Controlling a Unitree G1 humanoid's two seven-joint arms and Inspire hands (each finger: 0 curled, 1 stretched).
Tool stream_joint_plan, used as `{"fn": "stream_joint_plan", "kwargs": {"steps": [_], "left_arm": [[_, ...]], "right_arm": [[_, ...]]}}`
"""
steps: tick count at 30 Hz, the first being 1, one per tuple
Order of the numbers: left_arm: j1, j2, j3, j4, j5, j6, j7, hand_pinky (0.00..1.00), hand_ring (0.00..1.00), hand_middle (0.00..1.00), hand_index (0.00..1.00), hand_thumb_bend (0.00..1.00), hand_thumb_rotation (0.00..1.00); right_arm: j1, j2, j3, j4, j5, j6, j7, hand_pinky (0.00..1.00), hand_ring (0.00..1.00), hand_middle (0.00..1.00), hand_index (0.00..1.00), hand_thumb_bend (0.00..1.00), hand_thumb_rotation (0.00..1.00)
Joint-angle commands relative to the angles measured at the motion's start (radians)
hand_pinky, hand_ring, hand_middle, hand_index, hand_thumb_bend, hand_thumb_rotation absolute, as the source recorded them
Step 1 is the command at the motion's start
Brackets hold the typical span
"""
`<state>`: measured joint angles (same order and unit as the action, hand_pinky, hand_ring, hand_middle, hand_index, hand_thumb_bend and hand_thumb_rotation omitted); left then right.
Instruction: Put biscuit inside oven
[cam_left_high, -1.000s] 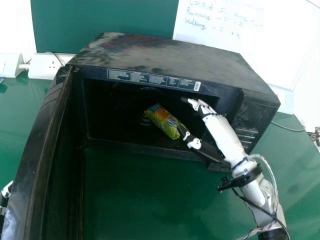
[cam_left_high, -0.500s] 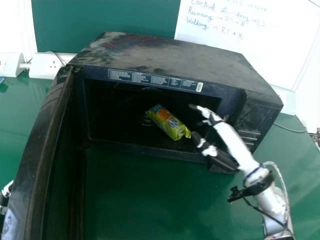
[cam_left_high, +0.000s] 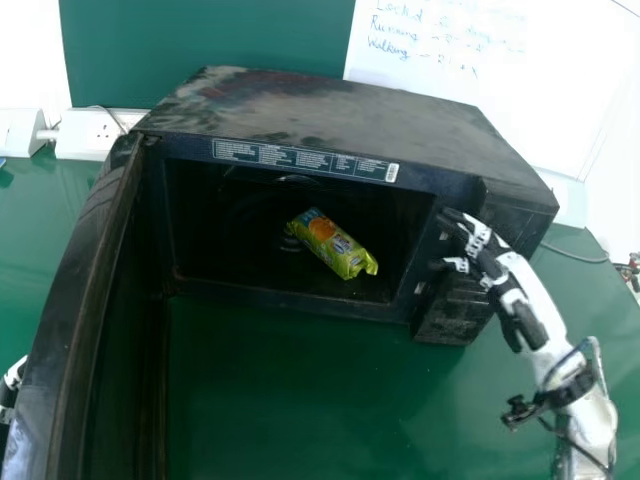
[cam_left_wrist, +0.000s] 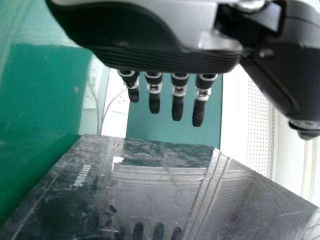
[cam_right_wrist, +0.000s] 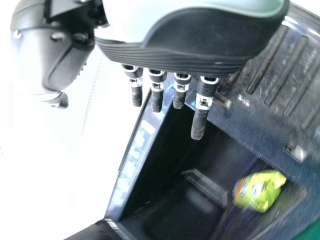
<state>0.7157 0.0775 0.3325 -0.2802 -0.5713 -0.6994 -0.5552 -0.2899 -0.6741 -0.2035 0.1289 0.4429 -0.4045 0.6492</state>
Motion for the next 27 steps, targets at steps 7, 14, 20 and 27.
{"fn": "stream_joint_plan", "kwargs": {"steps": [7,14,20,27], "left_arm": [[0.003,-0.009,0.006,0.007,-0.013,-0.022,-0.007,0.94,0.94,0.93,0.93,1.00,1.00],[-0.015,-0.020,0.006,0.040,-0.045,-0.089,-0.057,0.80,0.87,0.88,0.87,1.00,1.00],[-0.033,-0.028,0.016,0.064,-0.024,-0.143,-0.056,0.94,0.93,0.94,0.92,1.00,1.00],[-0.066,-0.028,0.023,0.096,0.025,-0.229,-0.052,0.81,0.92,0.93,0.89,1.00,1.00]], "right_arm": [[0.021,-0.002,-0.124,-0.049,0.155,0.189,0.085,0.72,0.93,0.98,1.00,0.71,0.82],[0.042,-0.028,-0.214,-0.055,0.213,0.324,0.135,0.75,0.94,0.97,1.00,0.68,0.82],[0.042,-0.047,-0.279,-0.044,0.238,0.389,0.200,0.74,0.93,0.96,1.00,0.62,0.77],[0.077,-0.052,-0.324,-0.092,0.176,0.428,0.119,0.70,0.94,1.00,1.00,0.61,0.68]]}}
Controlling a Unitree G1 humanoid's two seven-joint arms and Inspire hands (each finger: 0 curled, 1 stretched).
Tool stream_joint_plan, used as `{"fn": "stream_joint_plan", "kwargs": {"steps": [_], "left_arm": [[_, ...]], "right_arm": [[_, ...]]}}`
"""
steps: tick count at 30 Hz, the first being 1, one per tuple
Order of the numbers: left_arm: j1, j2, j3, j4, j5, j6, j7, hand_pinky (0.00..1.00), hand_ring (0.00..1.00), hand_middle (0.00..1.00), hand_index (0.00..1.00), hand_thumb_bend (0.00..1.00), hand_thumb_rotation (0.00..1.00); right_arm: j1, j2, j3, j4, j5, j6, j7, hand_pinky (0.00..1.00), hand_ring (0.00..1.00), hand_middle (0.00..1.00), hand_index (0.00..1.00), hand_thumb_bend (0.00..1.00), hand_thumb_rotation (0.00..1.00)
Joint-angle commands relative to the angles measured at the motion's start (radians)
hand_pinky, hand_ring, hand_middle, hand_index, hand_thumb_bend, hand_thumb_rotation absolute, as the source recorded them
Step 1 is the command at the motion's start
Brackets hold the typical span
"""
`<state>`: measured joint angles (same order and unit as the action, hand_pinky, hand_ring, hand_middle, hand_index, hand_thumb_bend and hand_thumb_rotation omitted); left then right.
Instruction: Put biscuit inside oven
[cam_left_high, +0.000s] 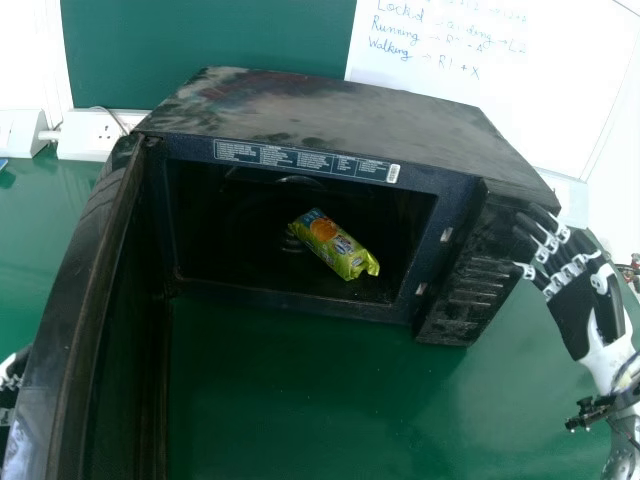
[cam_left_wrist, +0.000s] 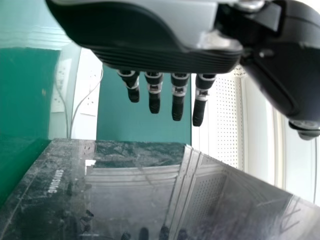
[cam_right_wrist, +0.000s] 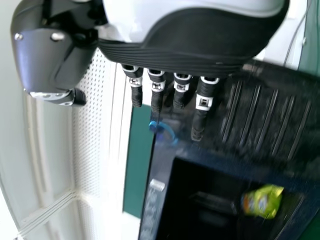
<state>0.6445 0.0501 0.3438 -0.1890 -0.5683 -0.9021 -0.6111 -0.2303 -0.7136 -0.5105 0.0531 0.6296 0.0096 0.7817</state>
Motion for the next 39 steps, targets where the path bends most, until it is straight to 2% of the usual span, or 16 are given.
{"fn": "stream_joint_plan", "kwargs": {"steps": [1,4,7,11,14,17,21,25,31,36,39], "left_arm": [[0.007,0.002,0.016,0.007,0.041,-0.044,0.005,0.78,0.92,0.92,0.89,1.00,1.00],[0.007,0.009,0.021,0.021,0.079,-0.093,0.010,0.66,0.90,0.90,0.88,1.00,1.00],[-0.008,0.017,0.024,0.059,0.103,-0.160,0.012,0.65,0.90,0.90,0.88,1.00,1.00],[-0.017,0.040,0.021,0.091,0.129,-0.208,0.020,0.64,0.89,0.90,0.88,1.00,1.00],[-0.010,0.054,0.016,0.104,0.146,-0.224,0.030,0.64,0.89,0.89,0.88,1.00,1.00],[-0.028,0.071,0.020,0.140,0.166,-0.277,0.036,0.62,0.89,0.89,0.88,1.00,1.00],[-0.049,0.091,0.015,0.191,0.183,-0.335,0.052,0.60,0.88,0.89,0.87,1.00,1.00],[-0.055,0.125,-0.004,0.220,0.184,-0.363,0.063,0.58,0.87,0.88,0.87,1.00,1.00],[-0.063,0.139,-0.002,0.238,0.228,-0.394,0.104,0.58,0.85,0.86,0.84,1.00,1.00],[-0.056,0.136,0.015,0.224,0.292,-0.404,0.150,0.58,0.85,0.85,0.84,1.00,1.00],[-0.049,0.146,0.008,0.225,0.314,-0.405,0.172,0.56,0.86,0.86,0.84,1.00,1.00]], "right_arm": [[0.021,-0.014,-0.020,-0.023,-0.015,0.022,-0.023,0.72,0.95,1.00,1.00,0.63,0.67],[0.027,-0.019,-0.027,-0.038,-0.034,0.031,-0.042,0.75,0.97,1.00,1.00,0.64,0.61],[0.032,-0.012,-0.028,-0.053,-0.050,0.038,-0.061,0.77,0.98,1.00,1.00,0.59,0.60],[0.030,-0.005,-0.029,-0.056,-0.065,0.033,-0.077,0.80,0.99,1.00,1.00,0.53,0.57],[0.025,-0.005,-0.026,-0.056,-0.069,0.031,-0.080,0.85,1.00,1.00,1.00,0.58,0.63],[0.022,-0.002,-0.024,-0.054,-0.074,0.028,-0.083,0.88,1.00,1.00,1.00,0.62,0.68],[0.021,0.003,-0.020,-0.054,-0.084,0.027,-0.095,0.85,1.00,1.00,1.00,0.62,0.60],[0.018,0.007,-0.019,-0.049,-0.093,0.024,-0.103,0.86,1.00,1.00,1.00,0.65,0.56],[0.011,0.014,-0.022,-0.036,-0.100,0.024,-0.120,0.85,0.99,1.00,1.00,0.65,0.55],[0.008,0.015,-0.017,-0.028,-0.106,0.017,-0.120,0.79,0.96,1.00,1.00,0.64,0.59],[0.004,0.013,-0.014,-0.025,-0.107,0.016,-0.117,0.80,0.95,1.00,1.00,0.59,0.66]]}}
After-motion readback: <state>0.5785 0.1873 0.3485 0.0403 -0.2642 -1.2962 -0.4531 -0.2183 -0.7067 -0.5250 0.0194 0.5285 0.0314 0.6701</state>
